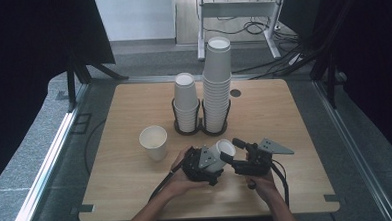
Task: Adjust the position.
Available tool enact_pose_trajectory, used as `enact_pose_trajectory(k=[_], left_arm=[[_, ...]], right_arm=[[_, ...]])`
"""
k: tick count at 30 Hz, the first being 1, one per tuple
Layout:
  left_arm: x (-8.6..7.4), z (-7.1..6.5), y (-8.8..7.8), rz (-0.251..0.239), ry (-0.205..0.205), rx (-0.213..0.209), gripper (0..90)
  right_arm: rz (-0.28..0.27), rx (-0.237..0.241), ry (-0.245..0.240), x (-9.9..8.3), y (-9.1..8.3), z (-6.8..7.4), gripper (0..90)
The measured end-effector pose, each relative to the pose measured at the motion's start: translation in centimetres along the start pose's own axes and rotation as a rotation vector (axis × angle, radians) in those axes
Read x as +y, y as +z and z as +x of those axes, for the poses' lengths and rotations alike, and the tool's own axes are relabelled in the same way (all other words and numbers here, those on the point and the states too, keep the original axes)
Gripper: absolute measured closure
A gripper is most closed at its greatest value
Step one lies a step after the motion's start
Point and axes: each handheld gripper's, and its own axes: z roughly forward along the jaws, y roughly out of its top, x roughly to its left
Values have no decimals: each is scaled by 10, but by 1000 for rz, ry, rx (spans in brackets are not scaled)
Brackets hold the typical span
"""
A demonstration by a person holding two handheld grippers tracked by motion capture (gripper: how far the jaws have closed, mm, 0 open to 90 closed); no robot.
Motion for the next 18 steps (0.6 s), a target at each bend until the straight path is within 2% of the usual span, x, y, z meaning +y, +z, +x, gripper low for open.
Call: enact_pose_trajectory(k=[4, 6, 9, 11, 13, 18], left_arm=[[2, 3, -3, 12, 14, 6, 130], [3, 3, -2, 22, 28, 13, 130], [6, 3, -2, 43, 54, 30, 130], [10, 3, -2, 58, 88, 52, 129], [13, 4, -3, 64, 104, 67, 128], [17, 7, -4, 94, 148, 110, 128]], right_arm=[[45, -16, -75, 12, -8, -3, 154], [58, -8, -97, 19, -16, -6, 154], [105, -19, -135, 29, -24, -11, 152], [147, -25, -162, 36, -26, -13, 153], [199, -27, -200, 41, -26, -14, 159], [399, -4, -315, 54, -16, -14, 151]])
